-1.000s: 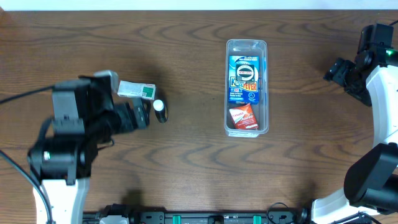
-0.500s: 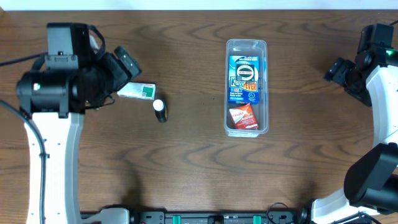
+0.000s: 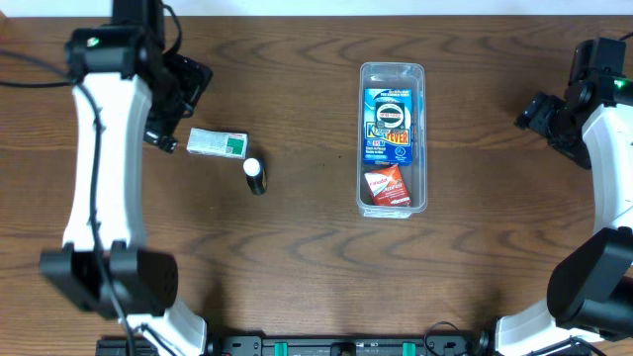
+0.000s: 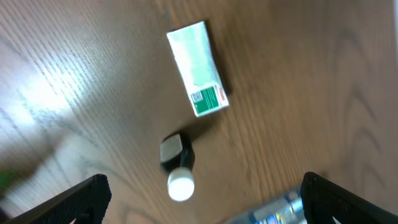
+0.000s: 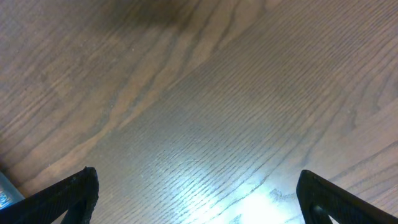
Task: Pack container
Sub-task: 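Reach the left gripper toward the white-green medicine box, then lower the left gripper over the white-green box and grasp it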
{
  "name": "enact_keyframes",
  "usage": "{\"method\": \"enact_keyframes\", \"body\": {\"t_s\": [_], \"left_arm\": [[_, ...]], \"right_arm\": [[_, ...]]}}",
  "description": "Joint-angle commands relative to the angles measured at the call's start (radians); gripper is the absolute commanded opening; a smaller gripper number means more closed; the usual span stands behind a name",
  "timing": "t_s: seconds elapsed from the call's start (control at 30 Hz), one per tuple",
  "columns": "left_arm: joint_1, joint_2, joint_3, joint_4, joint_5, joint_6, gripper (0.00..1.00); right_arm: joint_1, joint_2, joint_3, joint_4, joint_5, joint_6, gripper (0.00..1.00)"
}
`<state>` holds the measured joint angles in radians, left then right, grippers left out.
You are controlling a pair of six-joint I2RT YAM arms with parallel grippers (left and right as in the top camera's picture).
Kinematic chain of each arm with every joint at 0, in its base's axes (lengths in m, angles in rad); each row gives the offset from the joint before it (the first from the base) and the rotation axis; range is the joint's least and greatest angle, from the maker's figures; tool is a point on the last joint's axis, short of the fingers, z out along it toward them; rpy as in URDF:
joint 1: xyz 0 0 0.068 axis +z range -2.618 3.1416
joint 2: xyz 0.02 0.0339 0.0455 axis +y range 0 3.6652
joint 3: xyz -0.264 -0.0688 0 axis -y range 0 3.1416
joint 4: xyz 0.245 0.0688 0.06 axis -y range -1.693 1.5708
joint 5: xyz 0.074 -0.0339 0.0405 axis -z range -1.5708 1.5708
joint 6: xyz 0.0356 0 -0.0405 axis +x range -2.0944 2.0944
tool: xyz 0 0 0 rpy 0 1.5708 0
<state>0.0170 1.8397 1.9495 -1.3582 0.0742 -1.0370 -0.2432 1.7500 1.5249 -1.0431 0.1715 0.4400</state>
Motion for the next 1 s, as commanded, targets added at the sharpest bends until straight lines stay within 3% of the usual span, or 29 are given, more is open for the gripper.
{"method": "enact_keyframes", "body": {"t_s": [0.0,0.43,0.6,0.97], "left_arm": [[0.005,0.07,0.017,-0.002,-0.037,-0.113,0.98],[0.005,0.264,-0.002,0.014,-0.034,-0.124,0.98],[0.005,0.287,-0.002,0.06,-0.034,-0.066,0.98],[0.006,0.299,-0.109,0.128,-0.034,-0.106,0.98]], "right_arm": [[-0.005,0.003,0.0,0.0,0.003,0.0,0.99],[-0.005,0.003,0.0,0.0,0.003,0.0,0.99],[-0.005,0.003,0.0,0.0,0.003,0.0,0.99],[-0.005,0.003,0.0,0.0,0.003,0.0,0.99]]}}
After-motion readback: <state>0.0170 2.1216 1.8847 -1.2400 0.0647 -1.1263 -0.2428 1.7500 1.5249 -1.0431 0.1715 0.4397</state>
